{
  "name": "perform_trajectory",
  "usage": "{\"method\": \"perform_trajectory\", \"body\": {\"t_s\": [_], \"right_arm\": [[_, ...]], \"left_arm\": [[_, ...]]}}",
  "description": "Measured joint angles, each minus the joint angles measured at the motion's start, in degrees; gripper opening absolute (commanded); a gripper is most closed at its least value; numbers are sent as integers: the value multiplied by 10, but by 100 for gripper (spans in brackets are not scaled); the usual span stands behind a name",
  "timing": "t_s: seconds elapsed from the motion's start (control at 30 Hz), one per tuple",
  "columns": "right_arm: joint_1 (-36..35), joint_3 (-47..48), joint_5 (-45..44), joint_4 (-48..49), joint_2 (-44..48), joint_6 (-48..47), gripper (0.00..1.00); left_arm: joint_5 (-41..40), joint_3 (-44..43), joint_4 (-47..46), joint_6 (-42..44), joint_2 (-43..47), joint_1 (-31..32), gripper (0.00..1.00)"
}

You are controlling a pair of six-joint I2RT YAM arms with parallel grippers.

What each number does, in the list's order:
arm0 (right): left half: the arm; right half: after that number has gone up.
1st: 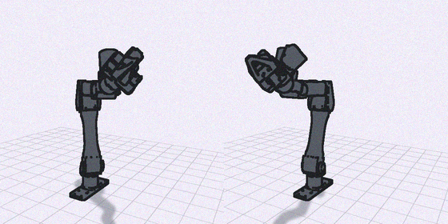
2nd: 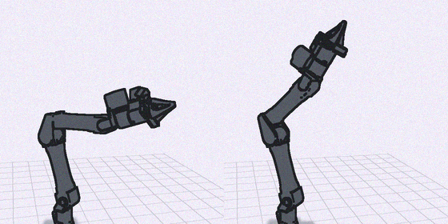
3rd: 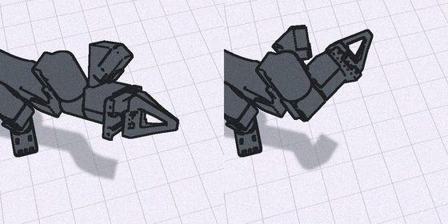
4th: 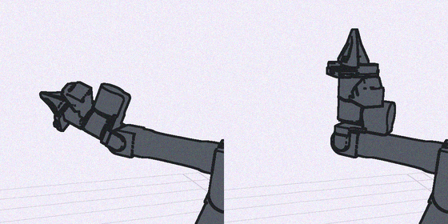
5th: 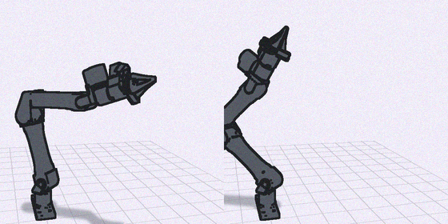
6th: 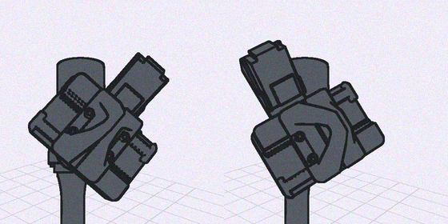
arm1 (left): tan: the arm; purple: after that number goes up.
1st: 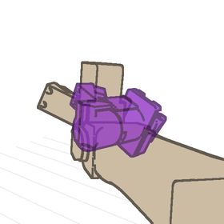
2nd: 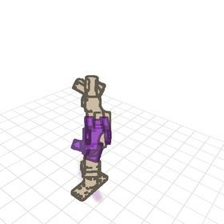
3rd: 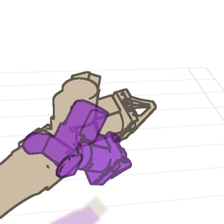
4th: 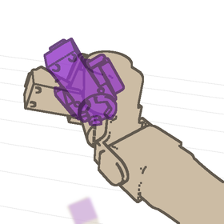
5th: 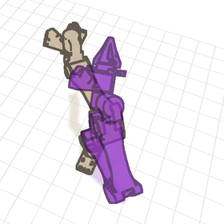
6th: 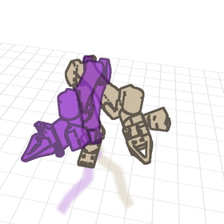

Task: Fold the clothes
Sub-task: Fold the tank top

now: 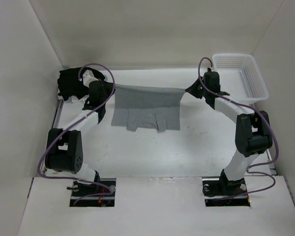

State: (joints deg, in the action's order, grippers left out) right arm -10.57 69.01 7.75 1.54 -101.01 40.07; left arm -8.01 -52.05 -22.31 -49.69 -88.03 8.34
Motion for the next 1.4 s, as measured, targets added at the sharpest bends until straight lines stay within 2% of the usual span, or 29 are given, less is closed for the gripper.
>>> {"method": "perform_trajectory", "body": {"t_s": [0.13, 0.37, 0.47, 0.63, 0.77, 0.9, 1.07, 1.1, 1.27, 1.4], "right_arm": [[0, -51, 10, 26, 32, 4, 5], [-11, -221, 12, 84, 141, 27, 5], [-39, -291, -2, 99, 192, 35, 5], [-147, -374, -48, 109, 259, 48, 6], [-229, -394, -92, 109, 267, 58, 6], [-273, -396, -136, 108, 267, 64, 7], [-330, -396, -171, 109, 248, 82, 9], [-345, -396, -175, 109, 241, 87, 12], [-433, -401, -183, 107, 218, 115, 45], [-448, -426, -188, 108, 262, 124, 53]], "left_arm": [[3, 34, -32, -1, 1, 1, 3], [12, 189, -59, -14, 45, -4, 3], [17, 226, -69, -22, 65, -16, 3], [34, 236, -106, -52, 63, -53, 3], [43, 223, -127, -82, 42, -83, 3], [47, 194, -140, -97, 13, -91, 3], [53, 207, -175, -124, -28, -110, 5], [55, 216, -184, -132, -41, -119, 6], [65, 250, -201, -187, -101, -161, 26], [66, 262, -222, -200, -78, -158, 28]]}}
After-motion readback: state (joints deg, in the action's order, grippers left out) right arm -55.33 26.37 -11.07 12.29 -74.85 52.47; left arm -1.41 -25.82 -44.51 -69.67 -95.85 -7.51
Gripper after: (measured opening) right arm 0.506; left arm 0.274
